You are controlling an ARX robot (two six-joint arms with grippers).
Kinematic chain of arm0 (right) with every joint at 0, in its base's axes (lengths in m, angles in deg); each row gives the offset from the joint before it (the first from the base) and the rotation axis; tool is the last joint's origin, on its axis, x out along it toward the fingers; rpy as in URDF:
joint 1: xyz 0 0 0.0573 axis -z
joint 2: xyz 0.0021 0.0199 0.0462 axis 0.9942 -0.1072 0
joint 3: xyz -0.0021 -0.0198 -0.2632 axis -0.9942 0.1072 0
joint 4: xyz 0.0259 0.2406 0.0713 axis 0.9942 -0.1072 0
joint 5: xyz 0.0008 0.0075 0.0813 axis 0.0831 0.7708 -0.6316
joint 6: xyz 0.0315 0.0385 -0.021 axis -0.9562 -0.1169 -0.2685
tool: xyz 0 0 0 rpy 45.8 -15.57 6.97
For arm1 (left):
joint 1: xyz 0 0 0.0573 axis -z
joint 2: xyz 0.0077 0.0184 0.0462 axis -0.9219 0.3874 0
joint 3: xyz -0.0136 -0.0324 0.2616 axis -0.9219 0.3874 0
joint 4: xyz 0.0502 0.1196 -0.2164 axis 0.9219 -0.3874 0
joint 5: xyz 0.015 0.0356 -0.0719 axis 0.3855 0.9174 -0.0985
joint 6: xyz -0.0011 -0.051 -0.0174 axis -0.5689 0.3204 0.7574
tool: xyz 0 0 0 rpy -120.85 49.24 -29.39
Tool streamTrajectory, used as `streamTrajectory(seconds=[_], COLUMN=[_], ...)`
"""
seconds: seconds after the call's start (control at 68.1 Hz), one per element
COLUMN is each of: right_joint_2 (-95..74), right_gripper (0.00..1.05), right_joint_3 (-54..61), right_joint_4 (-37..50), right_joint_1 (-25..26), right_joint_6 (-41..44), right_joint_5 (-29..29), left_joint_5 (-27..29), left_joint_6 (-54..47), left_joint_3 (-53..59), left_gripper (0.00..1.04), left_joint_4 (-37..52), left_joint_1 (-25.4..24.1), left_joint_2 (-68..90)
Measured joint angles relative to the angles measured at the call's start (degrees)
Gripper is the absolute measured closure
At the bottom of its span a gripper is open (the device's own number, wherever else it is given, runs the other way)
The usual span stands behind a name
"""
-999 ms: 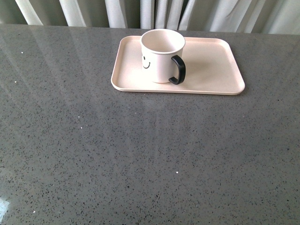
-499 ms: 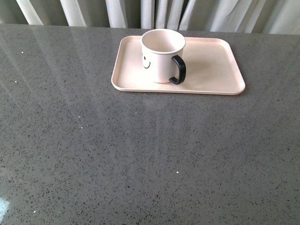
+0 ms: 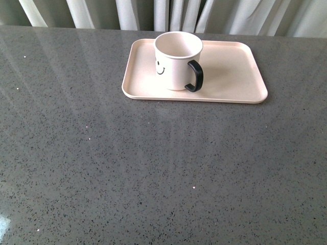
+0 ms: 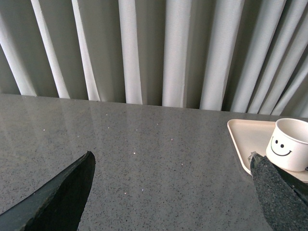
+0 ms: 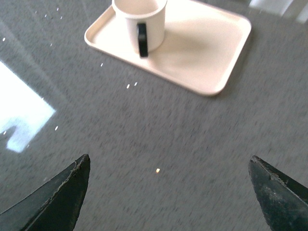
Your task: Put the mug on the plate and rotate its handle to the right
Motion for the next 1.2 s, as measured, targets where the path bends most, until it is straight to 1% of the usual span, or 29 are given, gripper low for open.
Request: streamTrajectory(seconds=[0.073,0.117,0.147,0.264,0.441,0.529,0.573,0.661,0.896,1.087,1.204], right_joint_2=[-7.9,-15.7,-21.8,-35.3,-49.5,-55.0,-58.2,-61.7,-67.7,-68.9,-68.9], right_gripper=[0.09,0.09,0.09,0.09,0.09,0.09,0.09,0.09,0.09,0.09,0.09], right_joint_3=[-4.2,-8.4,-12.1,-21.0,-34.1,-41.3,-46.6,-52.6,-60.6,-61.9,-61.9], right_joint_4=[4.3,7.9,9.5,10.6,7.8,5.4,3.1,0.3,-5.6,-6.7,-6.9], right_joint_1=[-1.3,-3.2,-4.9,-8.8,-12.6,-14.2,-15.1,-16.2,-18.0,-18.5,-18.5], right_joint_6=[1.0,1.2,1.2,0.1,-5.6,-10.7,-14.9,-18.9,-27.5,-32.5,-34.0], right_joint_5=[0.2,0.6,1.9,5.0,8.5,9.8,10.6,11.9,13.2,13.7,13.9], left_joint_5=[0.0,0.0,0.0,0.0,0.0,0.0,0.0,0.0,0.0,0.0,0.0], left_joint_6=[0.0,0.0,0.0,0.0,0.0,0.0,0.0,0.0,0.0,0.0,0.0], left_joint_3=[0.0,0.0,0.0,0.0,0.0,0.0,0.0,0.0,0.0,0.0,0.0], left_gripper=[0.09,0.09,0.09,0.09,0.09,0.09,0.09,0.09,0.09,0.09,0.09], left_joint_4=[0.0,0.0,0.0,0.0,0.0,0.0,0.0,0.0,0.0,0.0,0.0], left_joint_1=[0.0,0.0,0.0,0.0,0.0,0.0,0.0,0.0,0.0,0.0,0.0], left_joint_2=[0.0,0.0,0.0,0.0,0.0,0.0,0.0,0.0,0.0,0.0,0.0])
